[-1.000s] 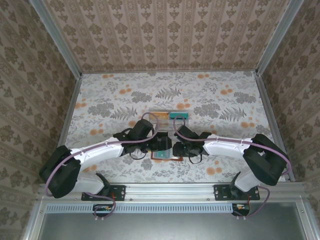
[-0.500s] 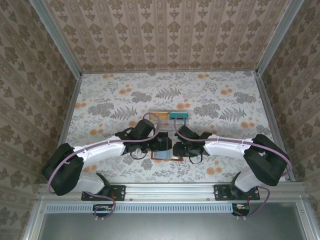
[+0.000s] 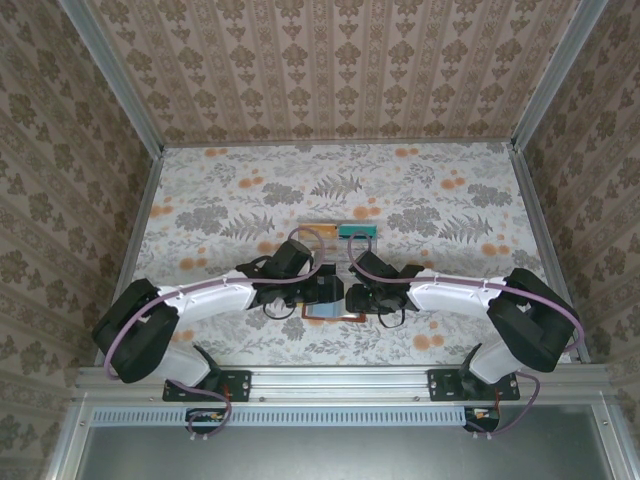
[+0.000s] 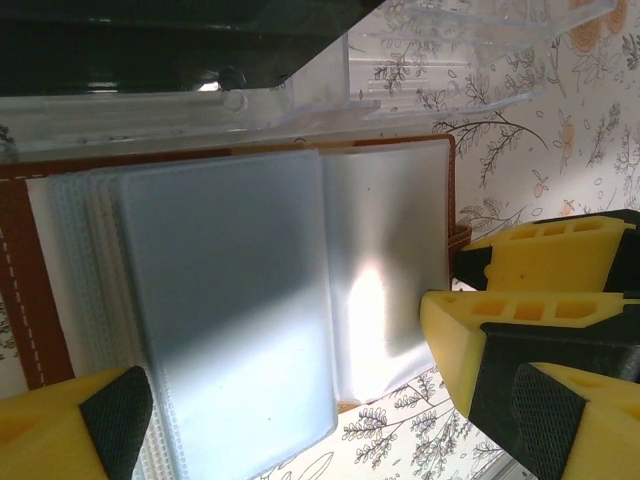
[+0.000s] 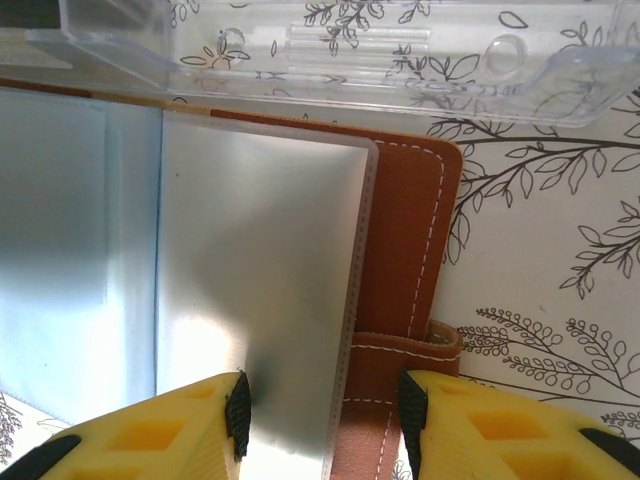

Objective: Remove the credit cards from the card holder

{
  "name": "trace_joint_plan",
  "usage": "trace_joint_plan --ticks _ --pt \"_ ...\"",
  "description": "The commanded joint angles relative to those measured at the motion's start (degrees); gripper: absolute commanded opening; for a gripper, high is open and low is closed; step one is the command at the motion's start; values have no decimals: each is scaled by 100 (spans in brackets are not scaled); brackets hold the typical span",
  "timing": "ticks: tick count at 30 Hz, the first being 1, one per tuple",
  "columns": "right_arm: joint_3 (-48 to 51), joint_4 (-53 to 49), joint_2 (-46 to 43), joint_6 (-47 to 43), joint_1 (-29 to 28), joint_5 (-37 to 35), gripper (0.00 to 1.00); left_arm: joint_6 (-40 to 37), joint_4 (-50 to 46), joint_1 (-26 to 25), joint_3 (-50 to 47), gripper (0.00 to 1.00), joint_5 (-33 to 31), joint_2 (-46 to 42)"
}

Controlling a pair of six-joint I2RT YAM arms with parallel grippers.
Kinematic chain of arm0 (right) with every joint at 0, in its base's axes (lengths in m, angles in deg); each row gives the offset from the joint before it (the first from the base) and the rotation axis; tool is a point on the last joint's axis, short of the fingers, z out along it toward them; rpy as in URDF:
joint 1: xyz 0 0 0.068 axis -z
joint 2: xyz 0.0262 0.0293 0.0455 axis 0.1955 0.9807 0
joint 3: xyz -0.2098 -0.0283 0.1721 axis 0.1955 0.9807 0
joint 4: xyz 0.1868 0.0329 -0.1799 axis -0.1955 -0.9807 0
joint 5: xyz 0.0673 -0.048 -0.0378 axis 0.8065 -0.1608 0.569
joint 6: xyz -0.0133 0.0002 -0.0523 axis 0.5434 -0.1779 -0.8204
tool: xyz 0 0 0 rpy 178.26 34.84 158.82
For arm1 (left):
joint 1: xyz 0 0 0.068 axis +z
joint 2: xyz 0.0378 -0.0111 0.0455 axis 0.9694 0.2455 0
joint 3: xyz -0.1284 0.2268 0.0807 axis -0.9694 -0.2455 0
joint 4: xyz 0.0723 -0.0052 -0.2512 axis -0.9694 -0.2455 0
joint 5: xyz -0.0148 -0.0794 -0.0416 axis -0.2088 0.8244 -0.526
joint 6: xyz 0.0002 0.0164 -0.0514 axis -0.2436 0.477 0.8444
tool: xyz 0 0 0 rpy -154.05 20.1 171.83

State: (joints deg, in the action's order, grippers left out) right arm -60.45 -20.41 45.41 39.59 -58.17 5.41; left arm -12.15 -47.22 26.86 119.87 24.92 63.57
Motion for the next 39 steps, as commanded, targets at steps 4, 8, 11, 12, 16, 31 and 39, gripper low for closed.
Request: trace_joint_plan --ticks 4,8,11,12,16,31,39 --pt "170 -210 5 33 41 -89 48 60 102 -2 -109 96 65 75" --pt "153 -210 12 35 41 -87 48 133 316 -29 -151 96 207 217" --pt "148 -208 8 35 40 -81 48 169 485 -46 -183 96 295 224" --pt "152 -208 13 35 41 -82 48 185 538 -47 -193 96 332 221" --pt "185 -214 8 44 47 -86 48 196 638 -64 -220 96 391 221" --pt "400 -876 -1203 61 455 -413 61 166 535 -73 -226 100 310 278" --pt "664 -646 -1816 156 550 -17 66 176 619 -174 -107 99 319 422"
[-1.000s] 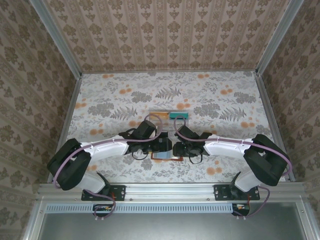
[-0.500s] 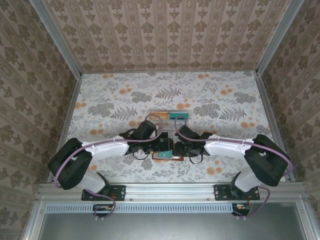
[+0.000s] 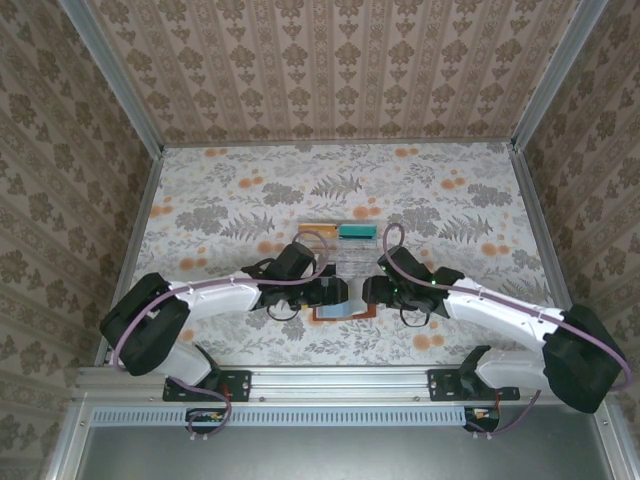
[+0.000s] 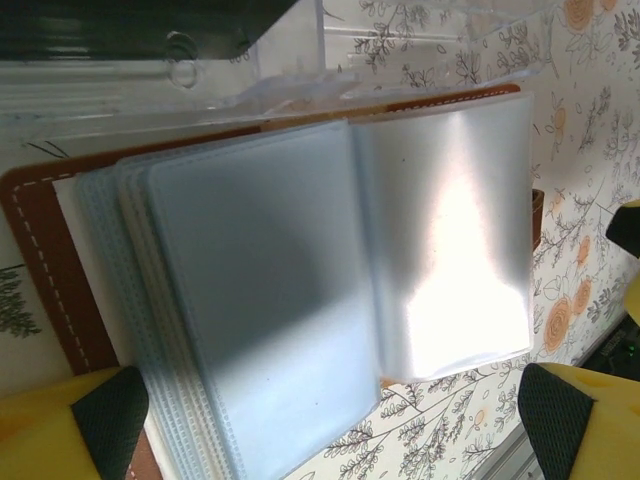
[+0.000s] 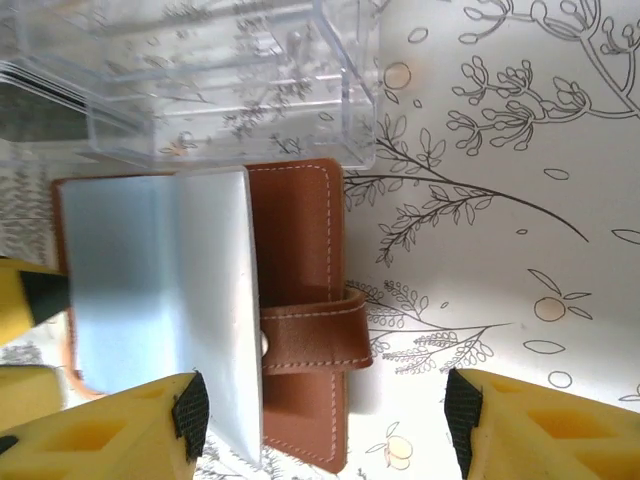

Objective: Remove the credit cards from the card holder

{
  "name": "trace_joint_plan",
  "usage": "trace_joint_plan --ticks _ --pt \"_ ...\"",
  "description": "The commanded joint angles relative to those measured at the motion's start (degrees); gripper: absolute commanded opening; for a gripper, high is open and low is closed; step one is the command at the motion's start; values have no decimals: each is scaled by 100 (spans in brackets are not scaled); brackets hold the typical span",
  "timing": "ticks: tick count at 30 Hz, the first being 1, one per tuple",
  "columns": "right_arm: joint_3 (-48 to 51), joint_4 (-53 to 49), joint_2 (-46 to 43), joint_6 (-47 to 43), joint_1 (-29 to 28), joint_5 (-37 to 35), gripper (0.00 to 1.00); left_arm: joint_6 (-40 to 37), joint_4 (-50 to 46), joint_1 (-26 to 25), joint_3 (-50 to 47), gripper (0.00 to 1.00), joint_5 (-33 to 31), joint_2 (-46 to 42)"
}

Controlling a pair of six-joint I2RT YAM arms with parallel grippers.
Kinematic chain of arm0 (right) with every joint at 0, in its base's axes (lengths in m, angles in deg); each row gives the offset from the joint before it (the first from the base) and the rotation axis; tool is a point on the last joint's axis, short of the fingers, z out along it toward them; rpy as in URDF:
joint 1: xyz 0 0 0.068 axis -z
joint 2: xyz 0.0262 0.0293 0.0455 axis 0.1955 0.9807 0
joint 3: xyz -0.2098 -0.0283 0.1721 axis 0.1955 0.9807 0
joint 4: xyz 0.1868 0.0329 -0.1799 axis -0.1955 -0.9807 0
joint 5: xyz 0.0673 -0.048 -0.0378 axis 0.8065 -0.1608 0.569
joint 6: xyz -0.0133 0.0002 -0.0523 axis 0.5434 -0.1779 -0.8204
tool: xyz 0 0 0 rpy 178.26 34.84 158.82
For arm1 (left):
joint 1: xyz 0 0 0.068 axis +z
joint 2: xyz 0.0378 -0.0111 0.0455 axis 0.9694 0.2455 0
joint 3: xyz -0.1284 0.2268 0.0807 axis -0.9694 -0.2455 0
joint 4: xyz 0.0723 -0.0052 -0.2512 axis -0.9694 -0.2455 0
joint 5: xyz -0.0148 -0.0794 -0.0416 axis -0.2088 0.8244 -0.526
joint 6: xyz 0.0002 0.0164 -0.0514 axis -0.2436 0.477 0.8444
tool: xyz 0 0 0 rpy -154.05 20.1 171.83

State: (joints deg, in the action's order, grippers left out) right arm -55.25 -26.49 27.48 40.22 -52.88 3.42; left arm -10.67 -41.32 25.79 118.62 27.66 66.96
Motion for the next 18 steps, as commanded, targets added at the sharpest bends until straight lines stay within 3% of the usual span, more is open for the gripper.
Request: trace_joint_plan --ticks 1,7,12,16,18 --pt "171 1 18 119 21 215 64 28 37 -77 46 98 37 82" --pt "415 209 257 215 23 184 54 -15 -72 -114 144 99 1 123" --pt "542 640 542 217 21 388 32 4 -41 -134 176 98 20 172" --pt "530 817 758 190 21 528 21 0 -39 -157 214 99 27 204" --pt "529 860 821 190 18 565 20 13 7 -168 214 99 49 222"
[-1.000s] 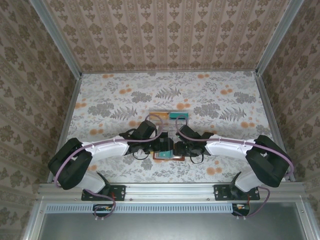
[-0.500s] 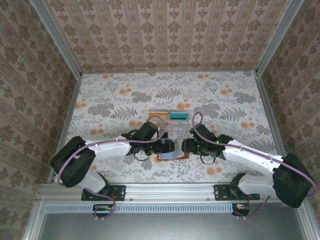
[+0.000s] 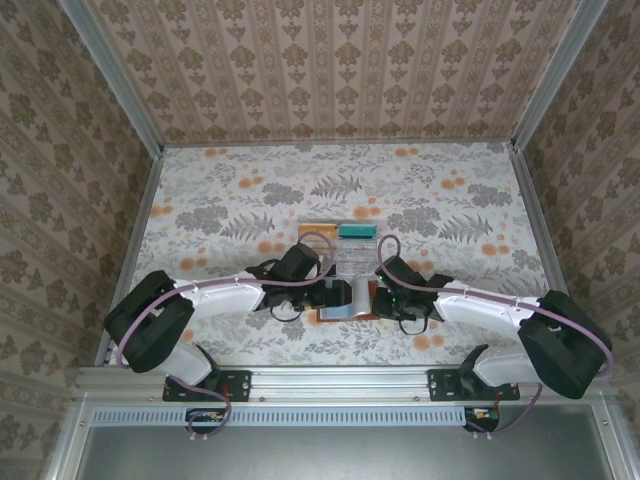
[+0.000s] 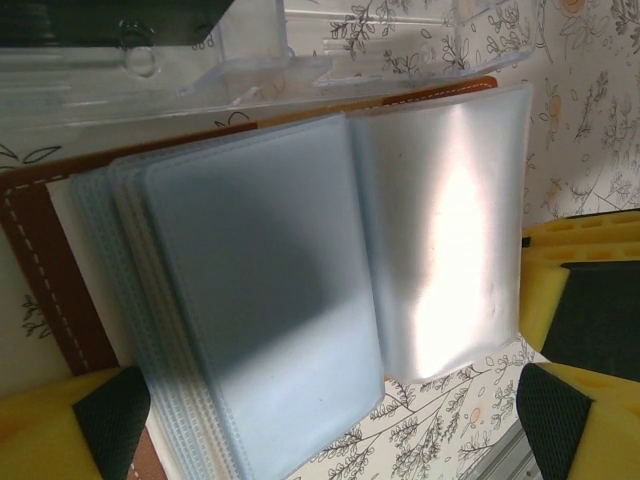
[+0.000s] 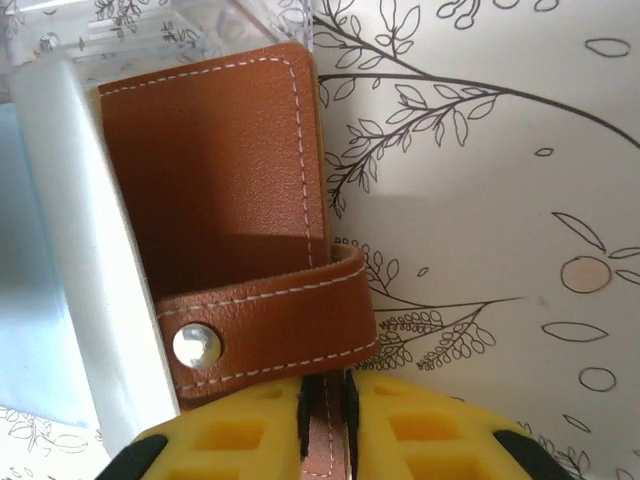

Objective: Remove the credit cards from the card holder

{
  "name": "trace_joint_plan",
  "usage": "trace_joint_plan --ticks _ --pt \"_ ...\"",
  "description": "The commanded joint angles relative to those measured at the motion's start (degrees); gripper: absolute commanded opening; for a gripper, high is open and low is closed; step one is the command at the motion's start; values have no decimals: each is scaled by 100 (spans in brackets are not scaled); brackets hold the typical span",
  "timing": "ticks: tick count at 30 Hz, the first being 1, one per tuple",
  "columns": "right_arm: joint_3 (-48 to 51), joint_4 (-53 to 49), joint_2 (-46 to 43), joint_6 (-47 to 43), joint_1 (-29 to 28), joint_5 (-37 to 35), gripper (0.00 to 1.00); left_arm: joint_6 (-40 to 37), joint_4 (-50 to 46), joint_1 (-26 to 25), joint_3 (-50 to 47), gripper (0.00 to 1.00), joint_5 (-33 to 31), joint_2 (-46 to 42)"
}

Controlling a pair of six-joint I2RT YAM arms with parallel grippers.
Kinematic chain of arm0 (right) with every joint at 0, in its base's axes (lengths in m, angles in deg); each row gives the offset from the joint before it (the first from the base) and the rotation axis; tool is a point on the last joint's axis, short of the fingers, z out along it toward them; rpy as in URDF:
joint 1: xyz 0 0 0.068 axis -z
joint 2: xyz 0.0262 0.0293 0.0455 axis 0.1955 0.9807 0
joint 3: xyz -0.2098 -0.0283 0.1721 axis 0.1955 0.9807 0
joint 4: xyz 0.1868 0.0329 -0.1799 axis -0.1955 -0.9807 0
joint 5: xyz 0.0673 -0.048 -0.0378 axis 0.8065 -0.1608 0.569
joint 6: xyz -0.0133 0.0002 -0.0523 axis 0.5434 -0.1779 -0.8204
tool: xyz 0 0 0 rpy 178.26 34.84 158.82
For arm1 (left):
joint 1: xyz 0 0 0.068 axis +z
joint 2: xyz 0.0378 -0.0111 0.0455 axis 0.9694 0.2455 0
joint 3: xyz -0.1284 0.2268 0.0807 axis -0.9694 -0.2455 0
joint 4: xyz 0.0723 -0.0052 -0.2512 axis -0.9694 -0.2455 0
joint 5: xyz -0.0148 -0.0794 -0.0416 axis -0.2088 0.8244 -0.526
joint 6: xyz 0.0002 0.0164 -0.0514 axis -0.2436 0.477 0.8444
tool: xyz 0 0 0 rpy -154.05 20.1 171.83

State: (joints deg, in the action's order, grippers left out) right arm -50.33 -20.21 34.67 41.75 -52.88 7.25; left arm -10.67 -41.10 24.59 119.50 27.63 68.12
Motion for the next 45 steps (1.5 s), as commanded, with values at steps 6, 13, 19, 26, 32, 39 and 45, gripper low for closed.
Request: trace_joint_plan --ticks 6,13,19,26,32,39,45 --pt "50 288 139 36 20 234 21 30 111 -116 169 98 130 176" --pt "41 199 119 30 13 190 21 -37 -315 -126 245 97 -164 -33" --pt "61 151 76 34 20 134 18 -255 -1227 -126 488 97 -764 -529" --pt "63 169 94 47 21 139 17 -229 -885 -132 576 97 -366 -227" --pt "59 181 100 43 21 143 17 -156 -519 -136 509 97 -174 73" --pt "89 194 102 60 13 151 17 -93 -386 -145 475 96 -132 125" --pt "116 222 112 78 13 160 17 -93 -378 -153 493 96 -83 151"
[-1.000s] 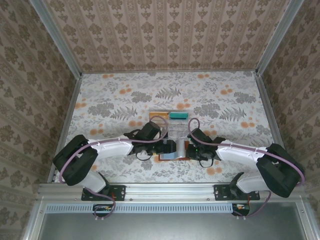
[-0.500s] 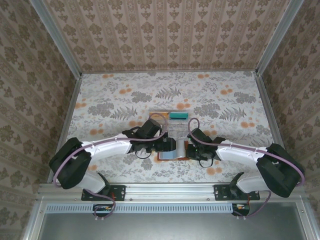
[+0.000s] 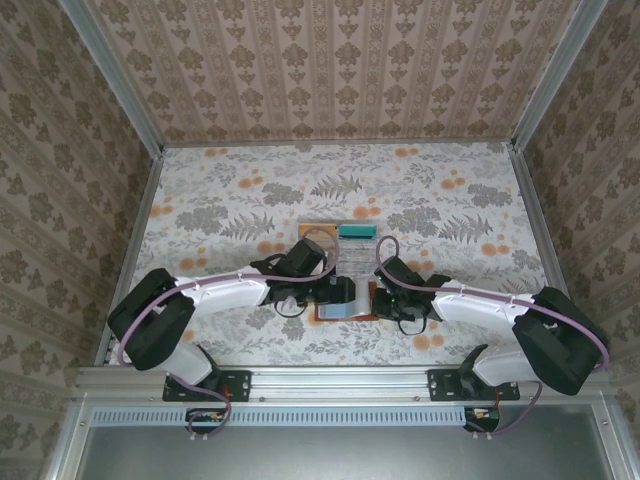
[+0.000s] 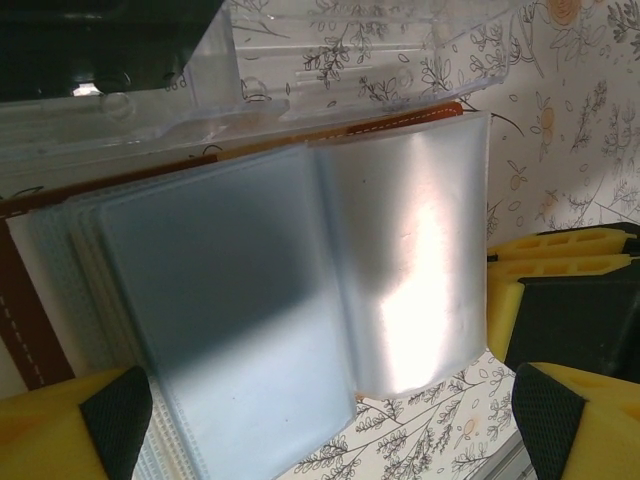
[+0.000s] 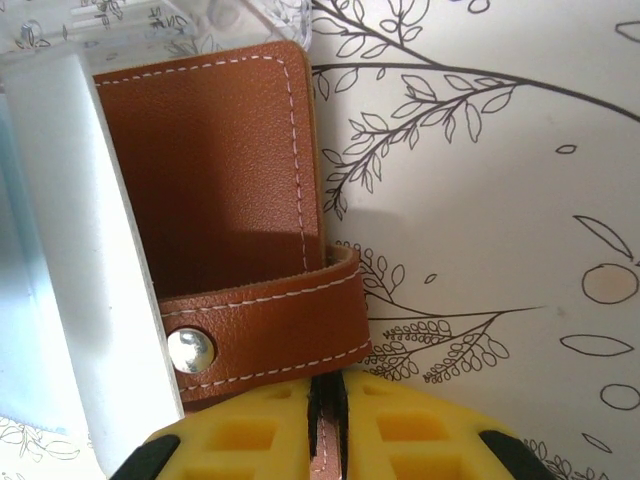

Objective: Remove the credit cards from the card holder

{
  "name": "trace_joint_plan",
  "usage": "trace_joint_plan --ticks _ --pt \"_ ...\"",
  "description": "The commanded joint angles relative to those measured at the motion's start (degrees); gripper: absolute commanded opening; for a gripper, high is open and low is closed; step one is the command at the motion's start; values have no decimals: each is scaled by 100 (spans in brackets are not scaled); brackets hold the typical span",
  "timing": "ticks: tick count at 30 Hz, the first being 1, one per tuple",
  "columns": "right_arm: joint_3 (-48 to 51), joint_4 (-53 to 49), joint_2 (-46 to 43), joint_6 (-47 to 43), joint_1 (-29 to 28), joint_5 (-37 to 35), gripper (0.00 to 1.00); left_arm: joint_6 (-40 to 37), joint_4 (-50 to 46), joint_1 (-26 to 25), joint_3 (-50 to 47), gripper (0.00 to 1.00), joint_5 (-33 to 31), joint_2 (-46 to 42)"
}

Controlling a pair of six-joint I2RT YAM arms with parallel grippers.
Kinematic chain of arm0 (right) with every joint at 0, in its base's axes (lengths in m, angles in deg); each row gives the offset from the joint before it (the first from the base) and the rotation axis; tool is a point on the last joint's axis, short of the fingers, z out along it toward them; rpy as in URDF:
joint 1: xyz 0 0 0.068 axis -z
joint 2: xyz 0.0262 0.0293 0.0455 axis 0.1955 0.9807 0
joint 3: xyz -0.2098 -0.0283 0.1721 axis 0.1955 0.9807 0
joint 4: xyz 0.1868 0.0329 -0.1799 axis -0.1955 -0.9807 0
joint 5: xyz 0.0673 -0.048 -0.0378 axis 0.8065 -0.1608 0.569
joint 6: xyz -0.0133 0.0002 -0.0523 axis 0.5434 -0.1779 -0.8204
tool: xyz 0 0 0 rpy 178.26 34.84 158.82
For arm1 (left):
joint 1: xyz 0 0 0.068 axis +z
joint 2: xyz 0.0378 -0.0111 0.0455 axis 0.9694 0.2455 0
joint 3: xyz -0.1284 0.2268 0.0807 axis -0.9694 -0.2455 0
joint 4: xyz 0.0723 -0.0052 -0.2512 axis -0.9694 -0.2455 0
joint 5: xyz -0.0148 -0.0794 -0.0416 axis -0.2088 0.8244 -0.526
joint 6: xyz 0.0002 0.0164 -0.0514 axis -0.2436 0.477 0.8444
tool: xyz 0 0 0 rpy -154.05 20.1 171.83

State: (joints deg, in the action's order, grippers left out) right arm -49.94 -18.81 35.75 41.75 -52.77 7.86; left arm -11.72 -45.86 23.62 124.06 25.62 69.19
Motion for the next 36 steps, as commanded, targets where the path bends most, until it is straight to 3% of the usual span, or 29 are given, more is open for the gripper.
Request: trace_joint_plan --ticks 1,16,25,36 --pt "77 89 6 82 6 105 17 18 97 -62 32 96 117 61" --pt "86 98 2 94 3 100 18 56 362 -117 21 100 278 233" --pt "86 -102 -120 91 11 -32 27 56 282 -116 21 100 218 223" --pt "160 -509 -1257 -15 318 -109 48 49 273 -127 -3 100 209 266"
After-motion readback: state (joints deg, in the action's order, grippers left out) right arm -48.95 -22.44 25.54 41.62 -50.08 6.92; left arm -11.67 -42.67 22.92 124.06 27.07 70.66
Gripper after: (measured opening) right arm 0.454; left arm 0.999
